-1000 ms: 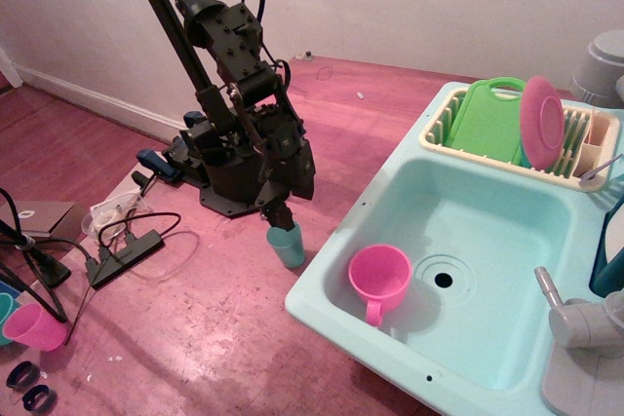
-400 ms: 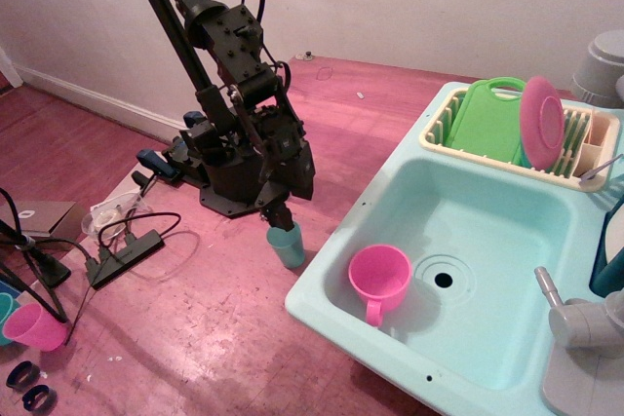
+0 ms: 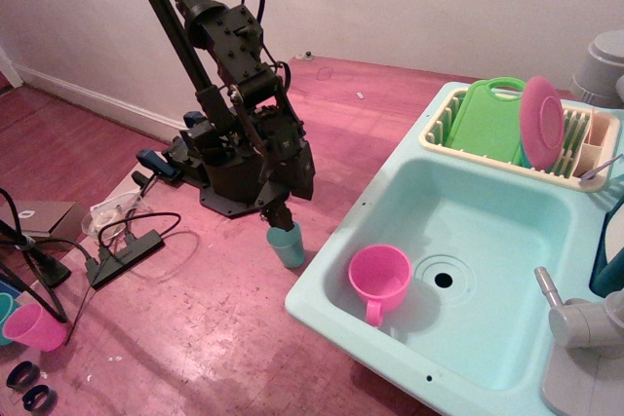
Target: Put cup from anywhere into sink
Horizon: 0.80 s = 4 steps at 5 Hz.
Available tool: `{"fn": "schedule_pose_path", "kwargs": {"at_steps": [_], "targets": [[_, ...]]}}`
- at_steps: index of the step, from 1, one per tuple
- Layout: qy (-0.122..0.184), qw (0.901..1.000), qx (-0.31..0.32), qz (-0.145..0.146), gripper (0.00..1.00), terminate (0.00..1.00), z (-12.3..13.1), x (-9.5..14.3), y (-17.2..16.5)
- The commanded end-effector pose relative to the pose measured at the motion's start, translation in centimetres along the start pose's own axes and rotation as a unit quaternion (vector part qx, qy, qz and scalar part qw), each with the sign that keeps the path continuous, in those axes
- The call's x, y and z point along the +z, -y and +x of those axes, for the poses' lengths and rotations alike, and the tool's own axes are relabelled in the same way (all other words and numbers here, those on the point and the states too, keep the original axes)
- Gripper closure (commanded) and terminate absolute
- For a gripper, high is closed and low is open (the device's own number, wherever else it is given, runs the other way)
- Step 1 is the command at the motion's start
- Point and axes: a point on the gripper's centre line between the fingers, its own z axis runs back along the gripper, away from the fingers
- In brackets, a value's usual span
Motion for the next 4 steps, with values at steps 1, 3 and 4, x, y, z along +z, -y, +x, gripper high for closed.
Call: {"fn": "schedule_pose_path", "kwargs": {"at_steps": [1, 3, 4], "targets": [[0.004, 1.0, 0.0, -0.001, 0.0, 0.0, 0.2, 0.2, 0.0], [-0.001, 0.9999, -0.005, -0.009, 0.0, 0.0, 1.6, -3.1, 0.8], [0.0, 0.9999, -0.011, -0.011, 0.0, 0.0, 2.2, -3.5, 0.6]]}}
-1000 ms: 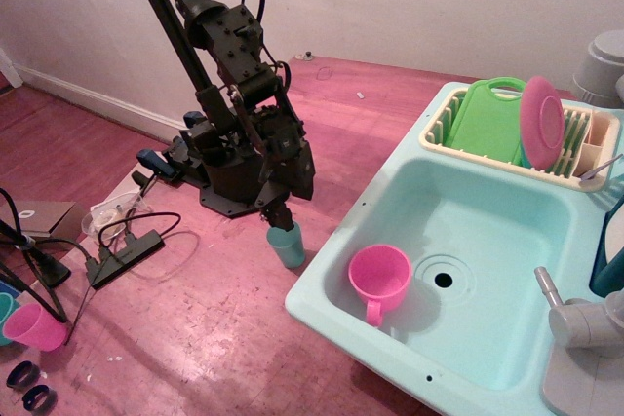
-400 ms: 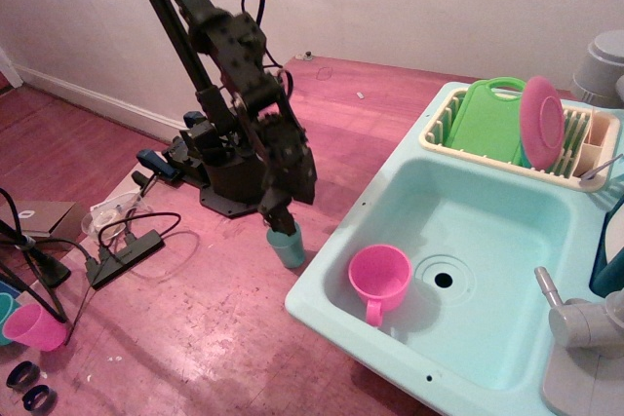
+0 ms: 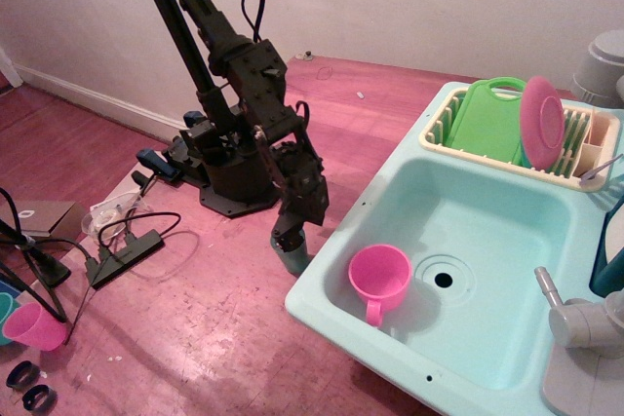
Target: Put cup from anywhere into sink
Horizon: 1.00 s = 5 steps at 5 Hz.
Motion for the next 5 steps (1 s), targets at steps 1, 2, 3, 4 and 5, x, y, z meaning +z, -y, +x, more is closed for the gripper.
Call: {"fn": "schedule_pose_path", "kwargs": {"at_steps": [1, 2, 3, 4, 5], "targets": [[0.016, 0.9997, -0.014, 0.01, 1.0, 0.0, 1.2, 1.1, -0.9], [0.026, 0.9993, -0.021, 0.014, 1.0, 0.0, 1.3, 1.7, -1.3], [0.031, 0.999, -0.027, 0.019, 1.0, 0.0, 1.7, 2.0, -1.3], [0.036, 0.9988, -0.031, 0.017, 1.0, 0.0, 2.6, 1.9, -0.9], [0.027, 0.9981, -0.041, 0.038, 1.0, 0.0, 3.2, 4.9, -1.3]]}}
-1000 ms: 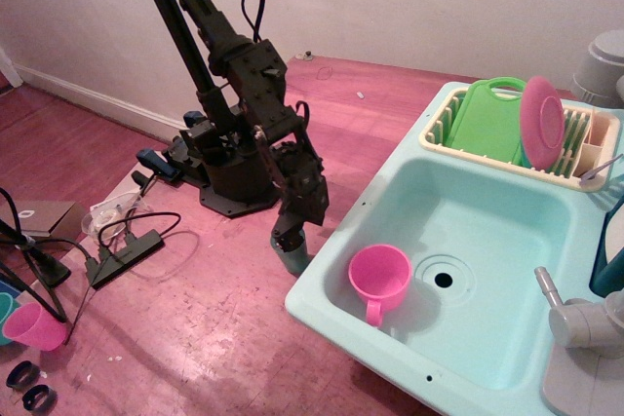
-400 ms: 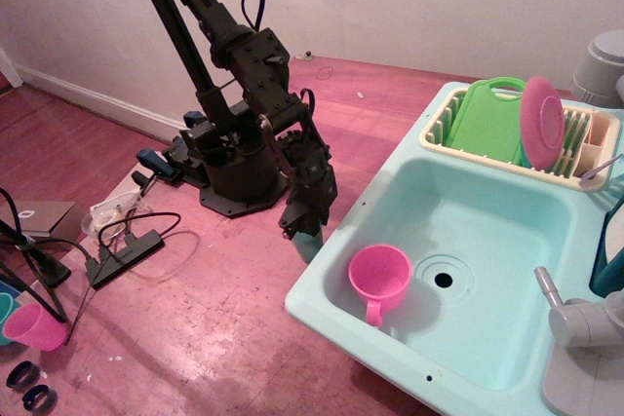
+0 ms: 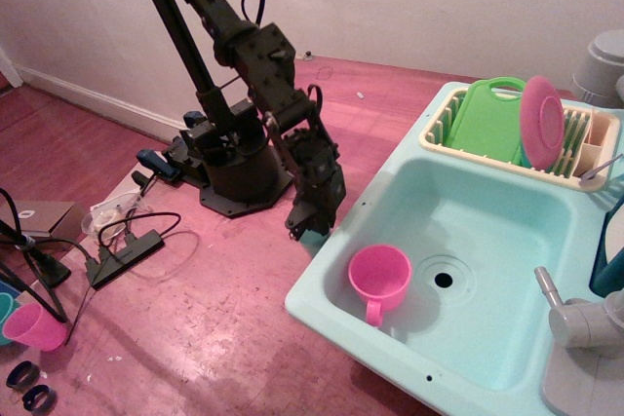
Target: Put cup from anywhere into sink
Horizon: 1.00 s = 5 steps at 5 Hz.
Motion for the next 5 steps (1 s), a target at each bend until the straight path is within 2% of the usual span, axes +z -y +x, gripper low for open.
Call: {"fn": "schedule_pose_path", "kwargs": {"at_steps": [1, 2, 3, 4, 5], "targets": [[0.025, 0.9984, -0.021, 0.046, 1.0, 0.0, 2.5, 7.1, -2.4], [0.042, 0.9955, -0.04, 0.075, 1.0, 0.0, 5.8, 12.0, -4.3], [0.04, 0.9913, -0.084, 0.093, 1.0, 0.0, 11.0, 15.6, -5.9], [0.037, 0.987, -0.139, 0.071, 1.0, 0.0, 16.2, 13.4, -5.8], [0.003, 0.9854, -0.167, 0.034, 1.0, 0.0, 21.2, 10.3, -4.0]]}}
